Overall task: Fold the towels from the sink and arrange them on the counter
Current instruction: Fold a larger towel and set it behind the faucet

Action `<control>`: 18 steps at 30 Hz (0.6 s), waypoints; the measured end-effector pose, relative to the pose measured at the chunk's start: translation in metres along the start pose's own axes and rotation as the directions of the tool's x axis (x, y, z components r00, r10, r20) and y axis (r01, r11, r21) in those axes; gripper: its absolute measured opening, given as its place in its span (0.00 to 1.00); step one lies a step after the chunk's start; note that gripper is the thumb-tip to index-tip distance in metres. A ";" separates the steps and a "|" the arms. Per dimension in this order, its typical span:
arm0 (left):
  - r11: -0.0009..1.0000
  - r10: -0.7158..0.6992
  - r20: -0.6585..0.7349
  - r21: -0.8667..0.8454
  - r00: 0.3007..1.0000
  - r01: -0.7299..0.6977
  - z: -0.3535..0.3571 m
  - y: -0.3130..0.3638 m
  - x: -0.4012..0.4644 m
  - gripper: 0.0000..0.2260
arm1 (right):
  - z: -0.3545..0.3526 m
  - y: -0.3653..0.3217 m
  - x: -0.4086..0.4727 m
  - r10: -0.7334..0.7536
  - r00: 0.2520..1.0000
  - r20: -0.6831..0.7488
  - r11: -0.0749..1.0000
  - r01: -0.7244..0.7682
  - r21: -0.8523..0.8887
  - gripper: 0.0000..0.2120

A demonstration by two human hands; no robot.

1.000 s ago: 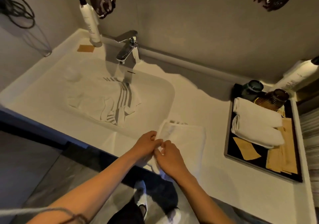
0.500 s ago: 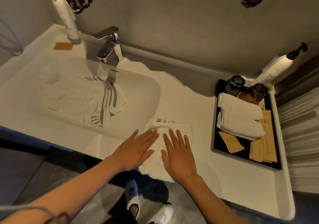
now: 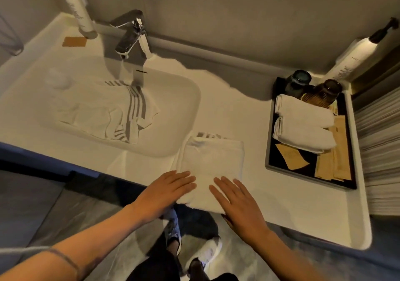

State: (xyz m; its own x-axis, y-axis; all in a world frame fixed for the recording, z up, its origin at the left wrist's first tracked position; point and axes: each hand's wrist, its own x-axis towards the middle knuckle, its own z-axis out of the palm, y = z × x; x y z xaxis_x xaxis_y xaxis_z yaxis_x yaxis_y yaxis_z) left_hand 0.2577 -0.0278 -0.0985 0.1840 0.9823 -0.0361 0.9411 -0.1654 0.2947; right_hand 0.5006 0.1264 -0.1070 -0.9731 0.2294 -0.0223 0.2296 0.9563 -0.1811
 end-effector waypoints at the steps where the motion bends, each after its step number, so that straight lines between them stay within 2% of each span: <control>1: 1.000 0.007 -0.039 -0.030 0.999 -0.008 -0.001 -0.001 0.000 0.40 | 0.003 0.001 -0.003 -0.007 0.999 -0.047 1.000 0.008 0.022 0.42; 3: 0.995 -0.031 -0.085 -0.097 0.996 0.023 -0.010 -0.002 0.006 0.38 | 0.005 0.006 -0.006 0.024 0.988 -0.156 0.988 0.000 0.155 0.36; 5: 0.972 -0.116 -0.077 -0.212 0.990 0.097 -0.024 -0.003 0.016 0.29 | -0.004 0.012 -0.005 0.157 0.965 -0.210 0.934 -0.076 0.349 0.28; 6: 0.945 -0.175 -0.065 -0.291 0.982 0.149 -0.032 -0.002 0.022 0.24 | -0.015 0.014 -0.002 0.250 0.952 -0.177 0.884 -0.150 0.444 0.27; 8: 0.838 -0.299 -0.023 -0.485 0.954 0.251 -0.049 -0.002 0.038 0.17 | -0.042 0.014 0.007 0.390 0.921 -0.021 0.731 -0.296 0.615 0.26; 9: 0.759 -0.359 0.005 -0.581 0.933 0.296 -0.056 -0.002 0.046 0.16 | -0.052 0.015 0.014 0.430 0.902 0.039 0.652 -0.340 0.678 0.21; 11: 0.617 -0.449 0.048 -0.706 0.892 0.348 -0.065 -0.004 0.061 0.16 | -0.066 0.019 0.026 0.538 0.840 0.068 0.501 -0.384 0.776 0.09; 14: 0.476 -0.558 0.153 -0.747 0.816 0.465 -0.066 -0.014 0.083 0.17 | -0.072 0.028 0.046 0.673 0.726 0.139 0.330 -0.464 0.822 0.15; 18: 0.284 -0.707 0.243 -0.762 0.664 0.581 -0.065 -0.034 0.112 0.19 | -0.071 0.038 0.076 0.767 0.582 0.269 0.154 -0.574 0.804 0.23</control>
State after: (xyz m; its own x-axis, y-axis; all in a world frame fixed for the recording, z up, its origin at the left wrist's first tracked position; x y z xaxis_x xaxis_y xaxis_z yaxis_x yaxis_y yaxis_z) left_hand 0.2279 0.0937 -0.0503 -0.4744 0.7479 -0.4644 0.1581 0.5913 0.7908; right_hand 0.4372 0.1926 -0.0454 -0.3959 0.8186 -0.4161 0.5776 -0.1302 -0.8059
